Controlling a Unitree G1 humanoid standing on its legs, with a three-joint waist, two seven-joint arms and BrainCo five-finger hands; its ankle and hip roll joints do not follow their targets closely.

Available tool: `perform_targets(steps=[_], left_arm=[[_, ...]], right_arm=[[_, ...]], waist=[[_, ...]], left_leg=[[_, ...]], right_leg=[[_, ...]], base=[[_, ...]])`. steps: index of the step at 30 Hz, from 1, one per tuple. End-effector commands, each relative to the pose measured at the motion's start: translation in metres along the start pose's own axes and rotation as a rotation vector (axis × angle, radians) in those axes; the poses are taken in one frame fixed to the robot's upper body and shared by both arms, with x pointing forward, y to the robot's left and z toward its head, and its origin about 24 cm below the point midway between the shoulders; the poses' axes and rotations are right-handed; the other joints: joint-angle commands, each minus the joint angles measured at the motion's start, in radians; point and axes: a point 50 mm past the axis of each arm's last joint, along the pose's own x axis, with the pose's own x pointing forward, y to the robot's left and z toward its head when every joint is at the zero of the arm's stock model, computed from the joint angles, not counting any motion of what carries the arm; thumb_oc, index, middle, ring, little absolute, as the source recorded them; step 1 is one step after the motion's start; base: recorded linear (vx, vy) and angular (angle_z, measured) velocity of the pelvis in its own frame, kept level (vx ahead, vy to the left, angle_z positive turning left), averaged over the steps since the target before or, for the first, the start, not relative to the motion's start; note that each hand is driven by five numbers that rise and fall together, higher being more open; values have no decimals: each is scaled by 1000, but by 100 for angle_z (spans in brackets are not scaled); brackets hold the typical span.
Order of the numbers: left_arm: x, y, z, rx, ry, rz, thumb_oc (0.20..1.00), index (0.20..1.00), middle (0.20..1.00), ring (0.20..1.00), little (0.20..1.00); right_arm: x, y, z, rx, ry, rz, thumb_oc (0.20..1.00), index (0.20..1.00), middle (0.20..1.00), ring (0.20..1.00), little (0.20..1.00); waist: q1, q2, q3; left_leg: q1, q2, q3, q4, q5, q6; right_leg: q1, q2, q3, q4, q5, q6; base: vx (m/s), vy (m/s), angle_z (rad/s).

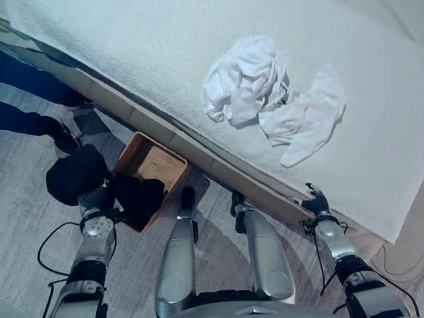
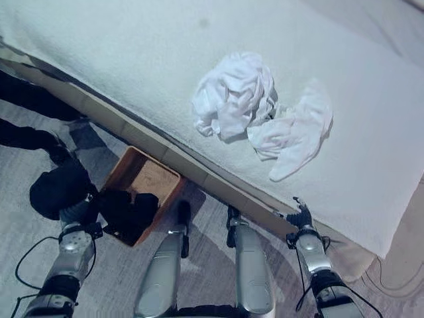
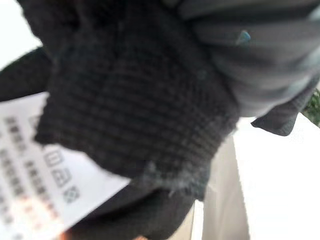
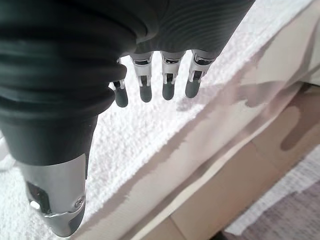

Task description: Pick up clothes into the bucket

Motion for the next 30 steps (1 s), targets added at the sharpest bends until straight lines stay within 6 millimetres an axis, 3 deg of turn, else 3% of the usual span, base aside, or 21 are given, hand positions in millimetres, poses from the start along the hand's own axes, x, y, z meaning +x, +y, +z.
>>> perform_targets(steps=[1,7,8,18,22,26,30], left_arm=[[18,37,16,77,-72,144,200,200,200,200,200],[26,41,30,102,-112,172,200,200,200,200,200],[28,44,27,116,-86,191,1000,1000,1000,1000,1000],[25,31,13,134,19,163,1000,1000,1000,1000,1000],[18,26,1,127,60,151,1000,1000,1000,1000,1000],[12,18,-5,128,74,125,1000,1000,1000,1000,1000],[5,10,-17,130,118,100,1000,1000,1000,1000,1000]], right_arm=[[4,-11,32,54,-155,-62,1000,1000,1000,1000,1000],[8,-13,50,50,-216,-72,1000,1000,1000,1000,1000],[9,-12,59,37,-249,-64,1000,1000,1000,1000,1000],[12,-16,91,90,-341,-91,1000,1000,1000,1000,1000],[8,-36,126,193,-488,-166,1000,1000,1000,1000,1000],[4,-51,143,229,-569,-222,1000,1000,1000,1000,1000],[-5,-79,167,250,-681,-352,1000,1000,1000,1000,1000]], waist=[[-38,-20,-15],[-48,-22,-15],[-52,-27,-15],[-58,-13,-15],[-60,9,-15],[-58,26,-15],[-55,57,-15]], left_leg=[[-148,-25,9,173,-65,32],[-245,-29,12,217,-74,35],[-278,-26,15,225,-76,35],[-304,-27,30,217,-81,42],[-291,-35,36,206,-84,44],[-274,-39,37,196,-85,45],[-230,-50,40,150,-74,41]], right_leg=[[-45,-59,75,48,-18,68],[-140,-59,87,66,-11,69],[-173,-57,91,61,-3,72],[-209,-51,111,33,15,78],[-200,-56,119,17,18,82],[-187,-61,121,11,20,85],[-159,-72,121,-1,20,87]], base=[[-45,67,-3],[-11,43,-4],[19,37,-2],[22,45,-9],[7,63,-7],[1,47,-5],[1,18,0]])
